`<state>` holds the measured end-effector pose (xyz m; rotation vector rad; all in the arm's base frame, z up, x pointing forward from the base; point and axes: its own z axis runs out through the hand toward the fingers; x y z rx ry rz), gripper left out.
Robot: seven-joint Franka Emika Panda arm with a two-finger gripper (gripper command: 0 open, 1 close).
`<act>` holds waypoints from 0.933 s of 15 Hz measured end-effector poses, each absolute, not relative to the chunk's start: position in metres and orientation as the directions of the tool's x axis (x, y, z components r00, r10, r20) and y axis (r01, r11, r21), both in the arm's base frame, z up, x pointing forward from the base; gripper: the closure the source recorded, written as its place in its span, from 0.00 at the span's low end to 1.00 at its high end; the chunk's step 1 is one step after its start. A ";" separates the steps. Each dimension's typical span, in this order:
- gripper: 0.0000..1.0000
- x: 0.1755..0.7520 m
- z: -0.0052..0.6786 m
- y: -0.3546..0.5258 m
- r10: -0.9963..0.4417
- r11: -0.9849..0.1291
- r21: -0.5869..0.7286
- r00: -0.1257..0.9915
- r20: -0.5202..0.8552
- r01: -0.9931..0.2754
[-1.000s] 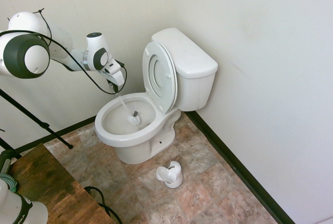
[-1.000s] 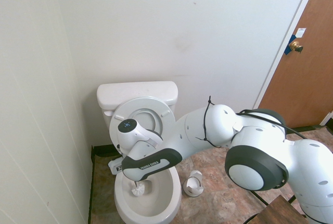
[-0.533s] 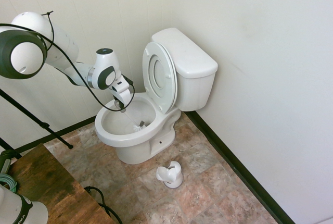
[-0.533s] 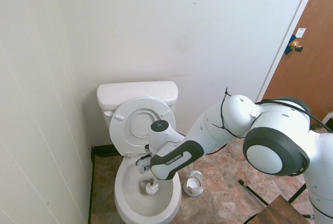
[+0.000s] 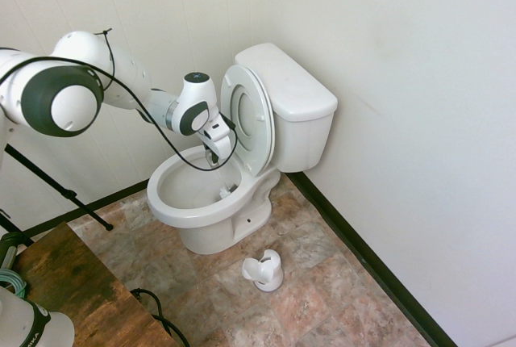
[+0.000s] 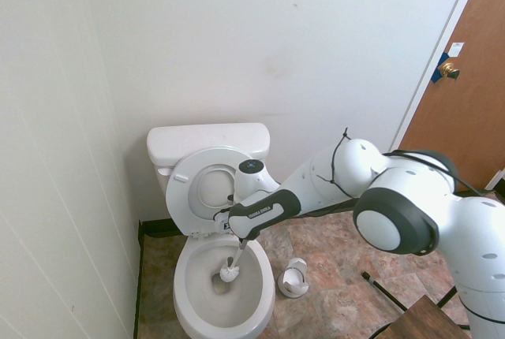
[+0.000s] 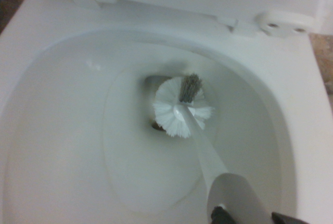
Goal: Clean the toilet
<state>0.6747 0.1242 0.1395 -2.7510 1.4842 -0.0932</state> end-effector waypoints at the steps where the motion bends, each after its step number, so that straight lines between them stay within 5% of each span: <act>1: 1.00 0.686 0.136 0.135 -0.832 -0.555 -0.040 0.553 0.051 -0.831; 14: 1.00 0.704 0.220 0.218 -0.799 -0.594 -0.060 0.581 0.155 -0.802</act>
